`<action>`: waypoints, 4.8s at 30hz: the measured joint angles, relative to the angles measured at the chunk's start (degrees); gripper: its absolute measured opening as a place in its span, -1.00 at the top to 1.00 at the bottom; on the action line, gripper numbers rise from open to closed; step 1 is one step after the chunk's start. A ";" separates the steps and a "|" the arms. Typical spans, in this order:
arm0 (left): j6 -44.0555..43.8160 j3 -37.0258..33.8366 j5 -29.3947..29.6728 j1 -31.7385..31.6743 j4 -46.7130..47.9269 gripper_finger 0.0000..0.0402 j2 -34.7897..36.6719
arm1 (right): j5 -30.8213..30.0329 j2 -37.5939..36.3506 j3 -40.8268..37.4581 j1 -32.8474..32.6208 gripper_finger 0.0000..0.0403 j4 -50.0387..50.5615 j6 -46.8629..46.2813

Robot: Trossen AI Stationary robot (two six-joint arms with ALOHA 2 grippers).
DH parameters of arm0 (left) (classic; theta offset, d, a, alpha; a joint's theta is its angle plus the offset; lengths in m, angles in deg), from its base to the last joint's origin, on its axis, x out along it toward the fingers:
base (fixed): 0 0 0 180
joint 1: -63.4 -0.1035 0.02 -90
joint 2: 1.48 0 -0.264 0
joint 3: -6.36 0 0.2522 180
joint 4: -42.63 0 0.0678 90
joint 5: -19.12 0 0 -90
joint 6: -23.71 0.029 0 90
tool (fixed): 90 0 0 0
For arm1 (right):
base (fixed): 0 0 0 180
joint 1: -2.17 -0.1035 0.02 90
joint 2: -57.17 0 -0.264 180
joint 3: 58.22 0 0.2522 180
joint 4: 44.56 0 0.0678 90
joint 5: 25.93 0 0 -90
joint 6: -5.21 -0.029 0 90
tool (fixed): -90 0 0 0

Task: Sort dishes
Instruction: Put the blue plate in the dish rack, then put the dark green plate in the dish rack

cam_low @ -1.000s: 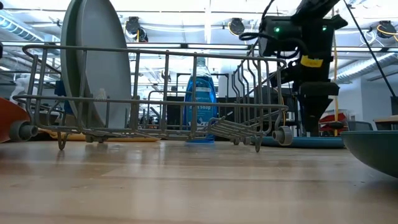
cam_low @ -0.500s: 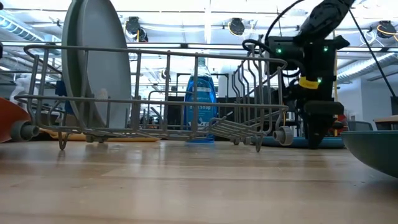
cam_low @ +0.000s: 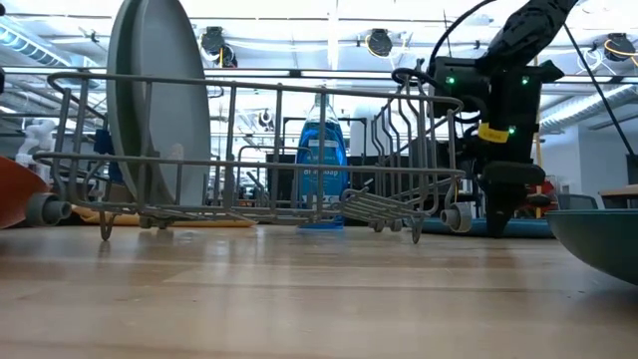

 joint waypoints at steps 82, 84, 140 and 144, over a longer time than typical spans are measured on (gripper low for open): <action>-0.07 0.00 -0.01 0.02 0.66 0.32 0.00 | -37.86 26.61 60.72 -34.03 1.00 -50.02 8.25; -0.08 0.00 0.00 0.01 0.82 0.32 0.02 | -37.97 28.07 60.72 -33.73 1.00 -50.48 7.04; 1.47 0.00 3.23 0.02 3.08 0.32 0.01 | -24.29 34.29 37.59 -26.64 0.36 -83.18 -13.58; 1.46 0.00 3.23 0.02 3.08 0.32 0.00 | -22.61 33.24 37.59 -26.89 0.17 -83.13 -11.04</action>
